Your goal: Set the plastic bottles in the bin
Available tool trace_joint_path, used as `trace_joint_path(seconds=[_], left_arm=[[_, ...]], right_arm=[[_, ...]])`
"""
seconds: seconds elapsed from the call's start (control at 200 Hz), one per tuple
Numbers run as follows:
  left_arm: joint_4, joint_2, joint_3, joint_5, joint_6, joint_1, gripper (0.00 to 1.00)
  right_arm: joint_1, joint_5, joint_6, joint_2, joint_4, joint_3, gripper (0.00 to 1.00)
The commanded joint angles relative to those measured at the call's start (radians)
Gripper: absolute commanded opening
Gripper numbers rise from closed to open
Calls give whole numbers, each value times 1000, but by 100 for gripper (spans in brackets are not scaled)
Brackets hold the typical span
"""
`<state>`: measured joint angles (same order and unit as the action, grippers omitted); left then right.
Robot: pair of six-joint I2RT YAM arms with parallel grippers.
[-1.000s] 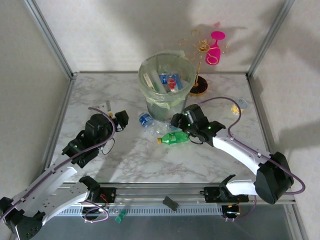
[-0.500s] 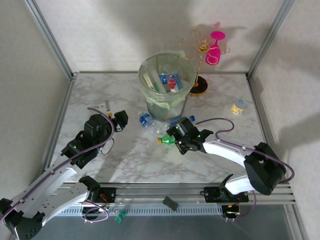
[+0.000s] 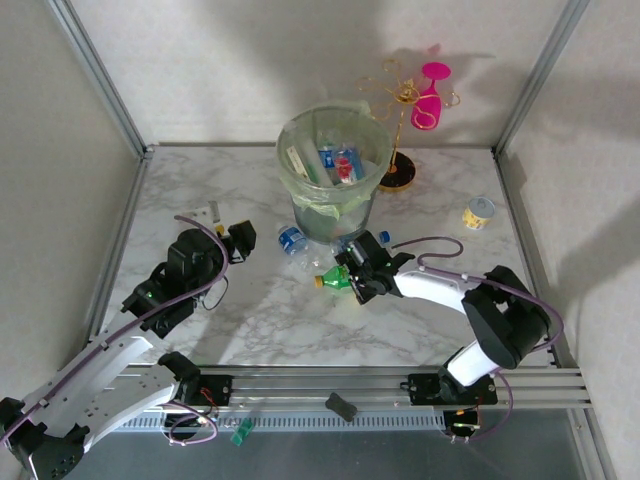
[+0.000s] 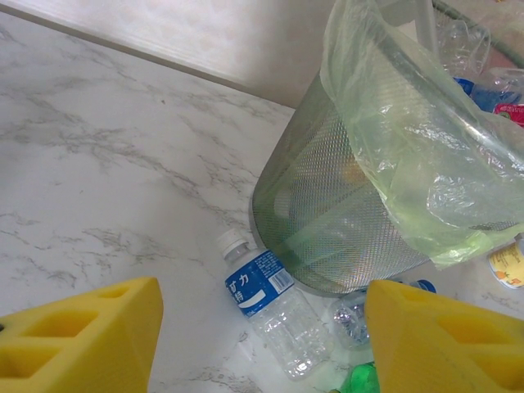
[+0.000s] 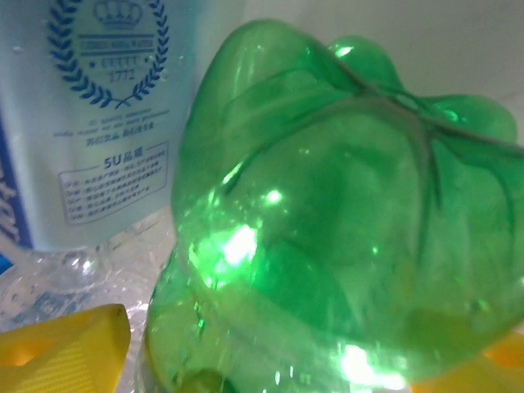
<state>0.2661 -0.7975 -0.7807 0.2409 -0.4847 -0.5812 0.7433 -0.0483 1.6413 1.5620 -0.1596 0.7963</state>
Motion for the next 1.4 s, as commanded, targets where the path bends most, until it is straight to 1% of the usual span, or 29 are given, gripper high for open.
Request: trace_joint_path(seconds=[0.0, 0.11, 0.19, 0.255, 0.325, 0.701, 0.836, 0.996, 1.121, 1.227, 1.397], left_arm=[[-9, 9, 16, 25, 16, -5, 66], [-7, 10, 18, 31, 15, -6, 66], [-10, 9, 20, 29, 14, -5, 66], [-10, 7, 20, 32, 15, -5, 66], [-10, 6, 18, 31, 14, -5, 66], [-10, -7, 16, 30, 15, -4, 66], [8, -4, -1, 30, -15, -4, 66], [40, -14, -84, -68, -69, -7, 66], [40, -23, -150, -127, -91, -9, 66], [36, -35, -201, -135, -66, -11, 66], [4, -39, -217, -137, -41, -12, 66]], right_arm=[[-13, -11, 11, 30, 39, 15, 79], [-17, -9, 23, 37, 66, -9, 67], [-22, 8, 32, 35, 78, -23, 62], [-23, 13, 37, 28, 79, -28, 60], [-24, 15, 45, 14, 72, -34, 55], [-31, -44, 35, -128, -4, -43, 46], [-38, -67, -1, -194, -47, -38, 35], [-38, -132, -87, -307, -104, -6, 36], [-36, -160, -158, -396, -105, -12, 37], [-36, -184, -238, -480, -74, -27, 36], [-36, -206, -444, -579, -20, -6, 36]])
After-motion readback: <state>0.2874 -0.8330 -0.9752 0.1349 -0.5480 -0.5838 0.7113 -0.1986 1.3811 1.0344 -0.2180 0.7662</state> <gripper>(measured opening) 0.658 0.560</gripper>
